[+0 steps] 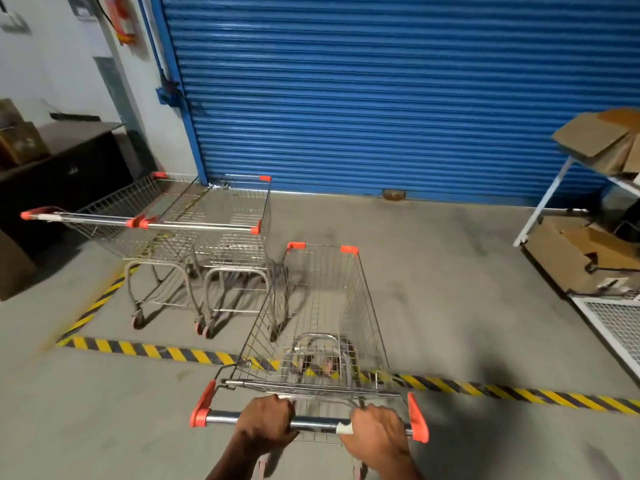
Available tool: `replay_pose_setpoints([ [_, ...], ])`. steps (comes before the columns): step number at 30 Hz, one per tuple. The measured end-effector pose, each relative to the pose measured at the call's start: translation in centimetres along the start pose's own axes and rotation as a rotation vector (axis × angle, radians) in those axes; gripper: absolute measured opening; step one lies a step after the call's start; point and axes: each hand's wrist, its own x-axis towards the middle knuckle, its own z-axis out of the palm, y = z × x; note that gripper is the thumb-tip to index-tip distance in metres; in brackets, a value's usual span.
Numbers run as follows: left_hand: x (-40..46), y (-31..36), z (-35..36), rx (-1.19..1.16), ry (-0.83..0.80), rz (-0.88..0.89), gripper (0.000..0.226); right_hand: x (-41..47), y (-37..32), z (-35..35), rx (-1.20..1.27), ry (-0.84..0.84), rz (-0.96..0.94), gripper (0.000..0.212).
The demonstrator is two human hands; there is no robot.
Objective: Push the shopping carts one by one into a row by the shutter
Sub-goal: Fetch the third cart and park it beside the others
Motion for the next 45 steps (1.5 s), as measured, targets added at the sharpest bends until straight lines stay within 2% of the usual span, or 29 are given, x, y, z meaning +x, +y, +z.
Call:
replay_pose_setpoints([
  [14,23.3,-5.0,-8.1,-0.033,0.049,0.036,0.053,23.1,8.0,-7.6,-0.077,0.009,0.033,0.051],
  [19,31.1,-8.2,-10.7,-0.037,0.033,0.042,0.052,31.1,8.7,-11.5,-0.033,-0.053,0.061,0.042],
  [24,38.0,-11.8,-13.6,-0.006,0.004,0.047,0.049,38.0,8.5,-13.5,-0.018,-0.007,0.088,0.035],
  [28,42.8,-14.1,-15.7,-0.007,-0.005,0.039,0.051,43.3,8.8,-14.6,-0.028,0.022,0.091,0.041],
  [38,53.4,-17.7,-19.8,0.014,0.020,0.016,0.051,54.6,11.6,-17.2,-0.036,0.053,0.070,0.040],
  [45,58.9,-18.9,-21.5,0.064,0.098,0.043,0.045,60.6,14.0,-18.4,-0.048,0.062,0.051,0.040],
])
